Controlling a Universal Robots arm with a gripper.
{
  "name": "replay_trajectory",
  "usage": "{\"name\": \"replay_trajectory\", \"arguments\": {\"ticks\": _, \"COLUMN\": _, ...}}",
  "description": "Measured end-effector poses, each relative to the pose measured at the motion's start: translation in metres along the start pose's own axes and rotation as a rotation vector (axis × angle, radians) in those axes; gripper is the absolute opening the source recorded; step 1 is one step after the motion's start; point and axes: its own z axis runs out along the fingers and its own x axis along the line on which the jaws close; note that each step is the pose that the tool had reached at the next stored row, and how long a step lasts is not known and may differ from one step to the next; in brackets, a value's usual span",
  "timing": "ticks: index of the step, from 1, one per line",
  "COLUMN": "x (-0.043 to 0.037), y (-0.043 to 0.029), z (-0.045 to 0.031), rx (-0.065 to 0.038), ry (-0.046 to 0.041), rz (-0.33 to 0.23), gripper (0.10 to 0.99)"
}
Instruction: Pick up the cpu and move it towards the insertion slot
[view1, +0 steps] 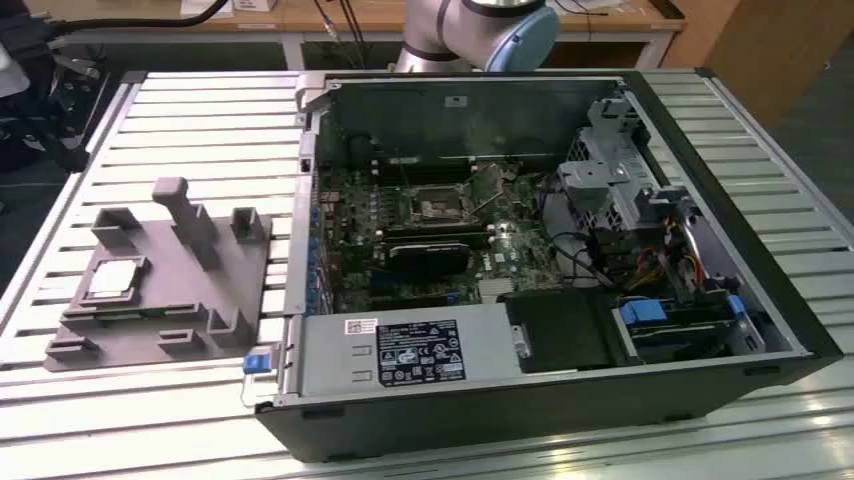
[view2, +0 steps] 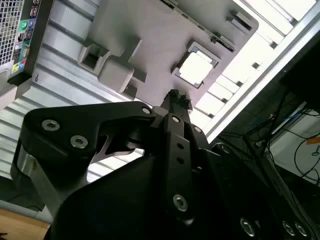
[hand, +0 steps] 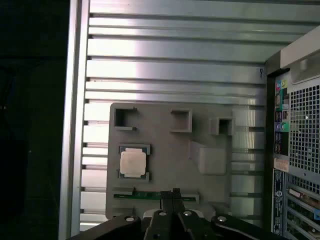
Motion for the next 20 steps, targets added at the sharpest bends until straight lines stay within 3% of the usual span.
{"name": "replay_trajectory", "arguments": {"ticks": 20, "x": 0.005, "y": 0.0001, "z": 0.0004, "rx": 0.0, "ry": -0.0001, "rz": 0.0, "gripper": 0.106}}
